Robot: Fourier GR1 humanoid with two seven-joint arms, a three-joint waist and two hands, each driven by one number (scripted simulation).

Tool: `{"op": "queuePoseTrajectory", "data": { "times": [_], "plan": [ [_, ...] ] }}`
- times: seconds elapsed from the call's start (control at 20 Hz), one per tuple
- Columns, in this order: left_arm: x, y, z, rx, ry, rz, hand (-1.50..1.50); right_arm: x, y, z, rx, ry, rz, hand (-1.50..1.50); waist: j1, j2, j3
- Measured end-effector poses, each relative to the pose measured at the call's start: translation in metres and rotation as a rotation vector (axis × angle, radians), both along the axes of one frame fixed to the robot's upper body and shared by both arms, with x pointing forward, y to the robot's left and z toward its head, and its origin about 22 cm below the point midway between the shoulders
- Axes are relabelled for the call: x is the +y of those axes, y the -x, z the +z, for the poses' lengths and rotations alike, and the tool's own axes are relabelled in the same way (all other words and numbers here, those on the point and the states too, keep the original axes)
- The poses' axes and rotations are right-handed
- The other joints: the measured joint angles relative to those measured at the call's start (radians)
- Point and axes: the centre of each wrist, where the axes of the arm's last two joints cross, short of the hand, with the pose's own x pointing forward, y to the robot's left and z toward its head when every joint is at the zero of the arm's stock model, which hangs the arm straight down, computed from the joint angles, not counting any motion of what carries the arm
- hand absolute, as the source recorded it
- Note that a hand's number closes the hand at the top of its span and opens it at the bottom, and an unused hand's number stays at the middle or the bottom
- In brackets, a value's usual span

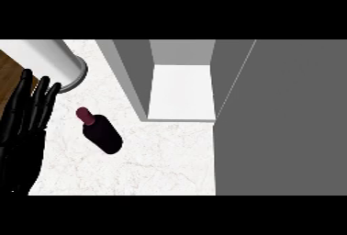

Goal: Pick up the wine, place it into the cabinet and close the cabinet

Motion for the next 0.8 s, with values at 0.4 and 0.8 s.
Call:
{"op": "queuePoseTrajectory", "data": {
  "times": [0.4,0.8],
  "plan": [
    [0.001,-0.044,-0.001,0.068,0.084,0.088,-1.5,0.002,0.022,0.006,0.015,-0.023,0.052,-1.5,-0.025,0.027,0.001],
    [-0.016,-0.08,0.006,0.209,0.287,0.076,-1.5,-0.006,0.042,0.017,0.131,-0.045,0.185,-1.5,-0.023,0.029,0.001]
  ]
}}
